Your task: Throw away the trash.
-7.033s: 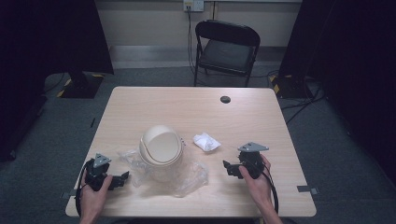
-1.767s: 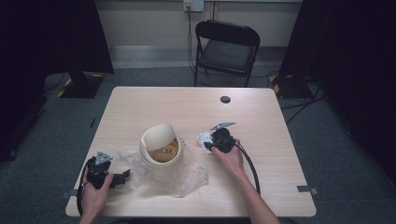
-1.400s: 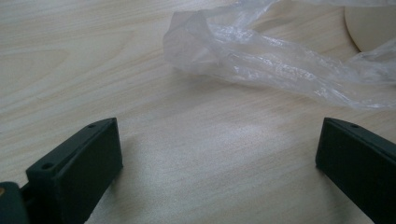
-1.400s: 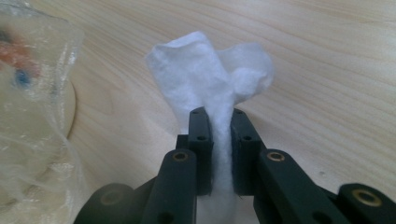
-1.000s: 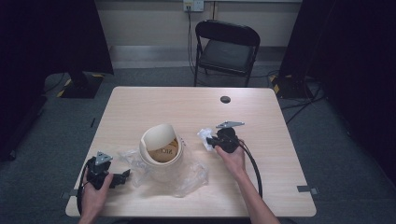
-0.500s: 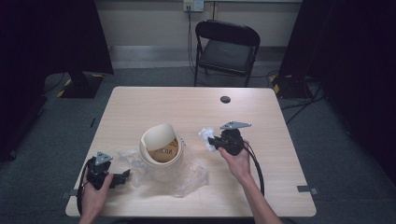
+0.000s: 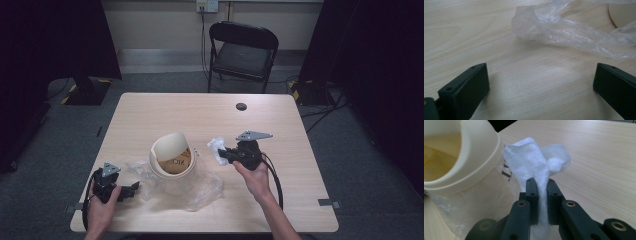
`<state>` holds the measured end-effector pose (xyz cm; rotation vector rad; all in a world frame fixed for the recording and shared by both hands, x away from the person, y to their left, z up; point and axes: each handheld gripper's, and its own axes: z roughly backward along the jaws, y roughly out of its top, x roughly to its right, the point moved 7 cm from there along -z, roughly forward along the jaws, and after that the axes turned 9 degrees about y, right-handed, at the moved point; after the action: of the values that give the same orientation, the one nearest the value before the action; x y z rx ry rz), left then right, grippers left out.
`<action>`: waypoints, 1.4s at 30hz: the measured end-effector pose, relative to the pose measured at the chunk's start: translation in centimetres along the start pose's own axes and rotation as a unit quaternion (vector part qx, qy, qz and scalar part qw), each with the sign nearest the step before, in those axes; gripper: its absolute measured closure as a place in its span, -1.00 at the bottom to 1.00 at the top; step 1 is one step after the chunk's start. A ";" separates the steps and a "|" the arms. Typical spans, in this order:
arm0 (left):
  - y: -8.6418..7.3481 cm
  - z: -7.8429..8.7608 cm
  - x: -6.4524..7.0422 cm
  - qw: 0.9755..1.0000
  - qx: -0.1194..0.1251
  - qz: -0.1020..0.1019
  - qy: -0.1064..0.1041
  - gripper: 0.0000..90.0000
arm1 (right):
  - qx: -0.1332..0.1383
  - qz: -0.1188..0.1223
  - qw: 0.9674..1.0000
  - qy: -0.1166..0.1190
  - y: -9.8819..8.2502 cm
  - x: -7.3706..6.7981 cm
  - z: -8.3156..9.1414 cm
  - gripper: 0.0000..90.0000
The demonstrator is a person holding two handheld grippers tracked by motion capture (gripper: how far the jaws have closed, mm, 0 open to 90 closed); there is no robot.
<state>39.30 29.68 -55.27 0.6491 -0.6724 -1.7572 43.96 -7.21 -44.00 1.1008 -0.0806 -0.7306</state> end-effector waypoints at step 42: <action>0.0 0.0 0.0 1.000 -0.001 0.000 0.001 -1.00 | -0.012 0.082 0.991 0.102 3.0 -9.5 -3.1 0.84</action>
<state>39.28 29.68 -55.26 0.6496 -0.6699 -1.7557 39.43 1.42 -40.30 1.1250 0.0116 -0.4696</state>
